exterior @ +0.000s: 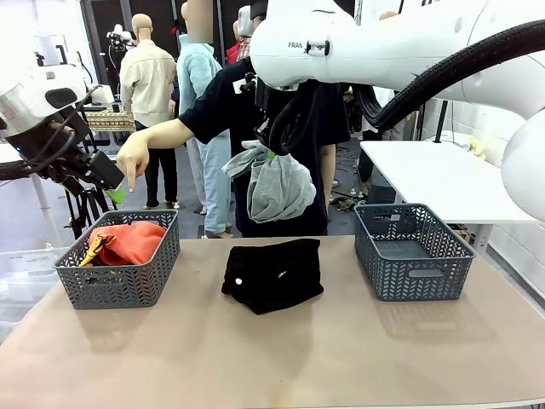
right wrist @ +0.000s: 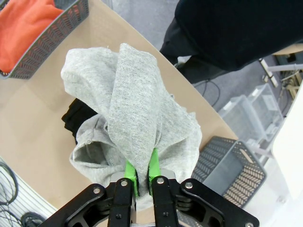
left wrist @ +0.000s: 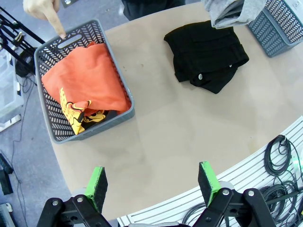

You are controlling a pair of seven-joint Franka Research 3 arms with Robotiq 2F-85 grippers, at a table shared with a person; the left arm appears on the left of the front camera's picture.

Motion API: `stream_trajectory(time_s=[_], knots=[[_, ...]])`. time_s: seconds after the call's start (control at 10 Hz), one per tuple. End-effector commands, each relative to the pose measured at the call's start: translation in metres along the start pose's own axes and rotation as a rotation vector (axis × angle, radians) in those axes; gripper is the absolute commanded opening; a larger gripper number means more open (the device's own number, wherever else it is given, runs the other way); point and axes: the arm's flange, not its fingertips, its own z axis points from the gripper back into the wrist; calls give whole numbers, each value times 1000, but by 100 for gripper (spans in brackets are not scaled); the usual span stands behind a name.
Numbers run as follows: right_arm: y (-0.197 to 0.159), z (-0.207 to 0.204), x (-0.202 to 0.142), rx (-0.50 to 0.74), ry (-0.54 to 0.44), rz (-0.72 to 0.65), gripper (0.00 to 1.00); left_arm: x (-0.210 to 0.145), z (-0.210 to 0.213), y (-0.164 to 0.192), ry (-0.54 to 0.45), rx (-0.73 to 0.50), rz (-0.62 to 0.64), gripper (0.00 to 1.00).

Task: Sort the tops and bottoms.
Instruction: Sort the clothes according to human instructions.

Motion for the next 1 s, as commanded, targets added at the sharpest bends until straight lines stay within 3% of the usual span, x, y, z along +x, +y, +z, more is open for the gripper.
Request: stream_trajectory(time_s=[0.0, 0.9], knots=[[0, 4, 1, -5, -15, 0, 0, 2, 1, 0, -1, 0, 3, 100], [0, 4, 1, -5, -15, 0, 0, 2, 1, 0, -1, 0, 3, 100]])
